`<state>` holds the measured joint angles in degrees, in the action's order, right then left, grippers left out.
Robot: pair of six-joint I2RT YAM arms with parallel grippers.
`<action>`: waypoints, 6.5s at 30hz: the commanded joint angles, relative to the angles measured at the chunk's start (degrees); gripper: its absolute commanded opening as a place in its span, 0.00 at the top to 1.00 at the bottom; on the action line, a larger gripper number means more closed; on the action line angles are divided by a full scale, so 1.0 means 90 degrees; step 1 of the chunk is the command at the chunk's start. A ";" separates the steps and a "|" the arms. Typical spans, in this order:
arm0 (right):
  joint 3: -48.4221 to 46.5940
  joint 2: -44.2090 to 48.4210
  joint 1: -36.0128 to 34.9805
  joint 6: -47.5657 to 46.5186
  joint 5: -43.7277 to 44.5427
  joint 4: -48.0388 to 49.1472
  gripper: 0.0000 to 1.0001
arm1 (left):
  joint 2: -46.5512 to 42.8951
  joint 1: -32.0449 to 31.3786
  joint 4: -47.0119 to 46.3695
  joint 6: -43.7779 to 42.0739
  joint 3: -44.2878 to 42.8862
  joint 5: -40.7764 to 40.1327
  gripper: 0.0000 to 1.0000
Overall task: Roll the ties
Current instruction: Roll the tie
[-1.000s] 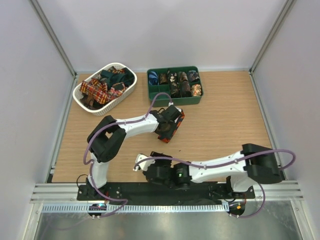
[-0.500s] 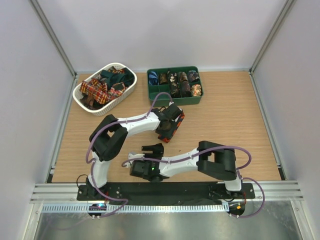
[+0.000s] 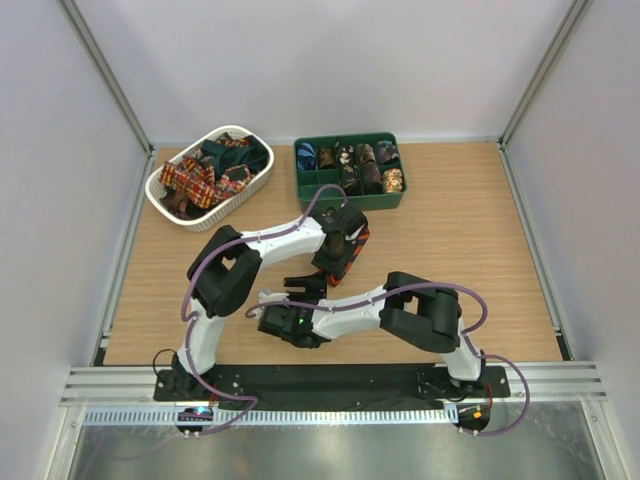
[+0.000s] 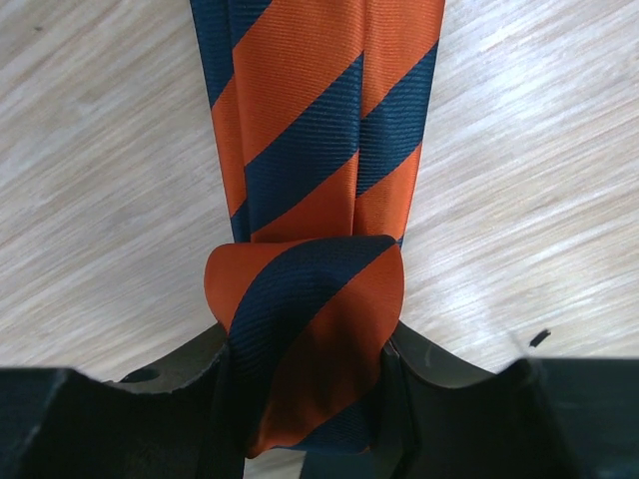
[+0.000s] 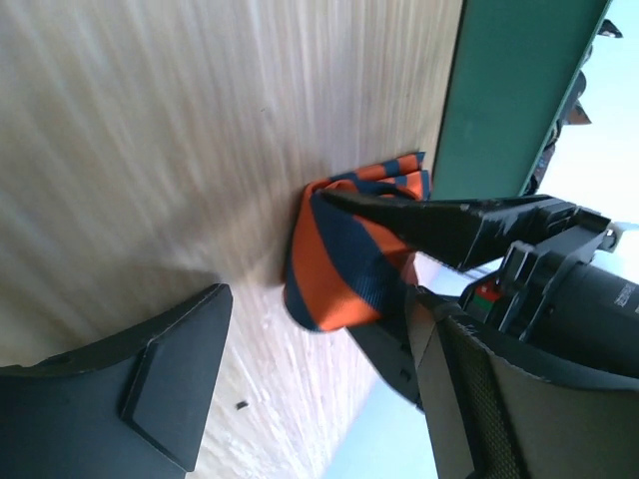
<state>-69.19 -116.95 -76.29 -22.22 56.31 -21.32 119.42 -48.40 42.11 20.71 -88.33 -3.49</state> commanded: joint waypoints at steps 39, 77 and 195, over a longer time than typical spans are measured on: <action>-0.0779 -0.0922 0.0625 0.1296 0.0589 -0.0502 0.99 | 0.0765 0.0124 0.2109 -0.0026 -0.0371 0.1491 0.75; -0.0779 -0.1273 0.0362 0.1609 0.0940 -0.0902 0.31 | 0.0677 0.0075 0.2948 -0.0573 -0.1220 0.1491 0.87; 0.2432 0.2711 0.4277 0.5007 -0.9478 0.1586 0.99 | -0.6482 0.1970 -0.6689 -0.0014 0.5947 -0.0415 0.00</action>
<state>-51.24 -91.48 -39.27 20.80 -15.81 -10.76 61.73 -30.70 -4.54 24.51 -36.51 -16.16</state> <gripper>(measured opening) 0.379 0.996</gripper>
